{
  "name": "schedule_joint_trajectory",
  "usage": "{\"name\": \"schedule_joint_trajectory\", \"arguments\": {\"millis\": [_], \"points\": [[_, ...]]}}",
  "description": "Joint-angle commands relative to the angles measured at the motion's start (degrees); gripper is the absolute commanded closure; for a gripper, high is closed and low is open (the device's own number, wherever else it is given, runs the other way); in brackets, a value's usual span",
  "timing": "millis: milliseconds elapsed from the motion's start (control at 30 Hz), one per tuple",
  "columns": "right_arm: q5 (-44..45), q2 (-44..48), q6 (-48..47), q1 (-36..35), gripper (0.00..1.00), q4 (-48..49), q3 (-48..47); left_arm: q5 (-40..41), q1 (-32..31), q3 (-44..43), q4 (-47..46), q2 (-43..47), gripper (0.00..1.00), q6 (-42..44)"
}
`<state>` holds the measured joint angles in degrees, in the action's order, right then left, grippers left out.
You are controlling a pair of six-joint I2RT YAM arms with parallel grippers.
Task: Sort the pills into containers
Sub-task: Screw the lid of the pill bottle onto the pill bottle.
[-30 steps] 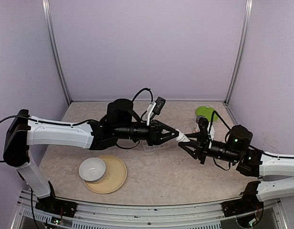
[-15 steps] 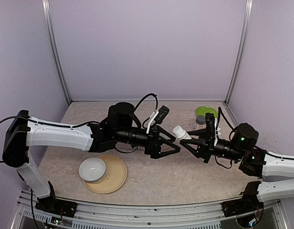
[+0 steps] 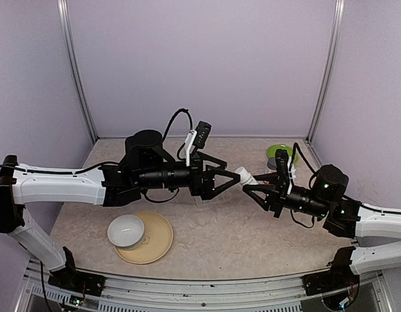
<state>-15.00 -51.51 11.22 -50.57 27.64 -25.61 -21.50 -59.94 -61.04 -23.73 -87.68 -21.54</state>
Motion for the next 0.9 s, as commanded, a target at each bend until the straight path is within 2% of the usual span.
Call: {"name": "schedule_joint_trajectory", "arguments": {"millis": [0,100,233,500,867], "points": [[1.86,-1.59,0.06,-0.67,1.0,-1.44,-2.26,9.28,-1.4,-5.94,7.84,-0.92,0.01,-1.06],[2.53,-1.1,-2.47,-0.64,1.0,-2.41,-2.17,10.16,-1.33,-10.68,15.05,-2.82,0.02,-2.79],[4.98,-0.4,-5.67,-0.66,1.0,-5.38,-2.61,7.2,-1.56,-11.46,16.39,-2.98,0.08,-3.32],[2.15,-0.67,-6.99,-0.61,1.0,-6.26,-3.23,7.74,-1.58,-14.71,21.57,-6.22,0.18,-2.96],[2.3,-0.26,-7.71,-0.66,1.0,-6.67,-2.94,3.51,-0.75,-14.13,18.93,-6.68,0.41,-4.41]]}}
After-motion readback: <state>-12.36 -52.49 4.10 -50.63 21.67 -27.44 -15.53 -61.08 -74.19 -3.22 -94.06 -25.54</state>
